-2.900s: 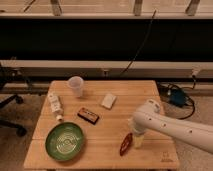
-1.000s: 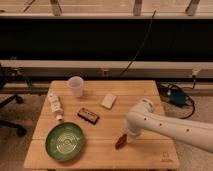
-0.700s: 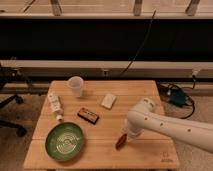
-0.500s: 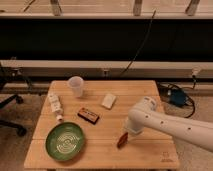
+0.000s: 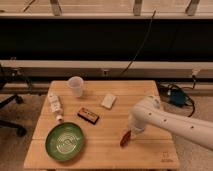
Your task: Drag the pepper across the table
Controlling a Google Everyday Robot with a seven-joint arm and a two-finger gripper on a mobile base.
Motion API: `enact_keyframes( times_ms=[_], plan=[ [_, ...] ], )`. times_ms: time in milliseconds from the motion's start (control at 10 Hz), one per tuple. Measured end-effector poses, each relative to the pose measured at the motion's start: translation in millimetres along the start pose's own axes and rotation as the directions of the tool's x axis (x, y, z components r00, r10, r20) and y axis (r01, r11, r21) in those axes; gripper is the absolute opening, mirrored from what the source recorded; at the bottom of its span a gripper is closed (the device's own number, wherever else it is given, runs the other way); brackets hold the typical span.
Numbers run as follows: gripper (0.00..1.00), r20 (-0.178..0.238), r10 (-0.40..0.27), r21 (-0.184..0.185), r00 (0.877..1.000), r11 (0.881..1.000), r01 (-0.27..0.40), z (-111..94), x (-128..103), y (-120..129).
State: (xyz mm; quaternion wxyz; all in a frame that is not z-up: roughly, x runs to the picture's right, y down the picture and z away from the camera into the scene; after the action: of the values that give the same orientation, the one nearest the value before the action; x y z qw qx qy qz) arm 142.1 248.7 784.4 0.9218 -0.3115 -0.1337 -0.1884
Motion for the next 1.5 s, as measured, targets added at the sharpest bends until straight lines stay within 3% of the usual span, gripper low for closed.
enact_keyframes(
  times_ms=[1500],
  plan=[
    [0.0, 0.006, 0.0, -0.002, 1.0, 1.0, 0.0, -8, 35, -4]
  ],
)
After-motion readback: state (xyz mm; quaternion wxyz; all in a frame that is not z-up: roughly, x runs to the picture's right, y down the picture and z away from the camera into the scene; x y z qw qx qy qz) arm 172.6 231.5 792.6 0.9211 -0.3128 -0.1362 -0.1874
